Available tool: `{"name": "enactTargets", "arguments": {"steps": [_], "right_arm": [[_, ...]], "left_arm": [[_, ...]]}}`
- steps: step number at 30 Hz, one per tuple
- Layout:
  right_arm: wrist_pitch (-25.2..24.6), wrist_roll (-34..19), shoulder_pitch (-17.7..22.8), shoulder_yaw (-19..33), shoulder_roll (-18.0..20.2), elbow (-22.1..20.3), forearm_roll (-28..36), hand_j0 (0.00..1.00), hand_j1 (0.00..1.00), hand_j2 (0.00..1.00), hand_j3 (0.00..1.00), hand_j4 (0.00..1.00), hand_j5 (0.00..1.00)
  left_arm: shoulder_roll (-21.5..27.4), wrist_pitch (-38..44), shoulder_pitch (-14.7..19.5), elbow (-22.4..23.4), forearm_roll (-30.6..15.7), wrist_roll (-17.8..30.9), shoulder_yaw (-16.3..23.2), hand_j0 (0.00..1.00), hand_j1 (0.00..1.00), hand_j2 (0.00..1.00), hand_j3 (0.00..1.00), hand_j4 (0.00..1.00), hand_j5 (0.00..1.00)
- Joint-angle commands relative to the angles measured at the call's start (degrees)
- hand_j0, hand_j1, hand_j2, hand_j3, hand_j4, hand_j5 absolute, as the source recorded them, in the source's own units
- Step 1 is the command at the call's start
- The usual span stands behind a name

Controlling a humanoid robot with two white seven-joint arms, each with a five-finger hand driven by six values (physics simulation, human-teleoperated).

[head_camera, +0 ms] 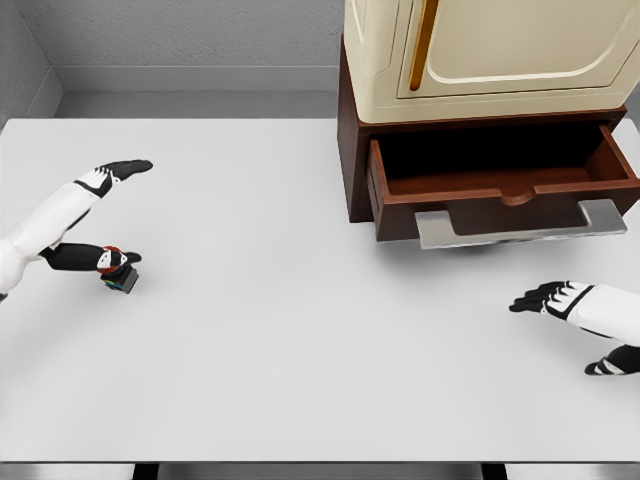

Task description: Put the switch into the drawer with left arm, and close the drawer with right arm

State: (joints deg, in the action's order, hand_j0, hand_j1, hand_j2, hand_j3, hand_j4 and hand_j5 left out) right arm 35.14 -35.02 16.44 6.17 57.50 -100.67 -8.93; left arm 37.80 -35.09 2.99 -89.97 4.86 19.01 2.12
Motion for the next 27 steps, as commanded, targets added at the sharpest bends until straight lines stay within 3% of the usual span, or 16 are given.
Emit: {"name": "enactTargets", "arguments": {"steps": [1,6,7,9,10,15,17,21,25,27], "right_arm": [[-0.14,0.02,-0.17,-0.2,0.25,-0.05,0.49,1.0,1.0,1.0,1.0,1.0,1.0],[-0.14,0.02,-0.18,2.52,0.34,-0.05,0.67,0.99,0.99,0.99,0.99,0.99,0.99],[-0.14,0.02,0.26,4.28,0.16,0.04,0.76,0.82,0.82,0.82,0.82,0.82,0.82],[-0.14,0.02,0.53,5.43,-0.02,0.04,1.37,0.58,0.58,0.58,0.58,0.58,0.58],[-0.14,0.02,0.53,5.95,-0.37,0.04,1.64,0.53,0.53,0.53,0.53,0.53,0.53],[-0.14,0.02,1.23,8.06,-0.37,-0.05,8.05,0.56,0.56,0.56,0.56,0.56,0.56],[-0.14,0.02,1.32,7.8,-0.45,-0.05,8.4,0.57,0.57,0.57,0.57,0.57,0.57],[-0.14,0.02,1.49,7.54,-0.54,-0.05,8.4,0.57,0.57,0.57,0.57,0.57,0.57],[-0.14,0.02,2.28,8.06,-0.72,-0.05,8.49,0.58,0.58,0.58,0.58,0.58,0.58],[-0.14,0.02,2.37,8.06,-0.72,-0.05,8.49,0.61,0.61,0.61,0.61,0.61,0.61]], "left_arm": [[0.08,0.09,0.0,-0.03,-0.46,-0.03,-0.01,1.0,1.0,1.0,1.0,1.0,1.0],[0.44,0.09,-0.88,-0.2,-1.95,-0.9,-1.06,1.0,1.0,1.0,1.0,1.0,1.0],[0.61,0.09,-1.84,-0.29,-3.71,-1.87,-1.86,1.0,1.0,1.0,1.0,1.0,1.0],[2.01,0.09,-2.37,-0.38,-5.82,-6.96,-2.03,1.0,1.0,1.0,1.0,1.0,1.0],[2.54,0.09,-2.81,-0.64,-7.58,-8.99,-2.03,1.0,1.0,1.0,1.0,1.0,1.0],[6.76,0.09,-4.66,-2.13,-15.22,-13.21,-1.59,0.99,0.99,0.99,0.99,0.99,0.99],[9.66,0.09,-8.35,-4.33,-18.83,-15.32,-1.15,0.99,0.99,0.99,0.99,0.99,0.99],[10.46,0.09,-11.25,-6.09,-21.03,-16.2,0.34,0.98,0.98,0.98,0.98,0.98,0.98],[13.53,0.09,-13.18,-7.67,-20.94,-18.75,5.44,0.99,0.99,0.99,0.99,0.99,0.99],[13.62,0.09,-13.62,-7.5,-20.76,-18.75,6.05,0.99,0.99,0.99,0.99,0.99,0.99]]}}
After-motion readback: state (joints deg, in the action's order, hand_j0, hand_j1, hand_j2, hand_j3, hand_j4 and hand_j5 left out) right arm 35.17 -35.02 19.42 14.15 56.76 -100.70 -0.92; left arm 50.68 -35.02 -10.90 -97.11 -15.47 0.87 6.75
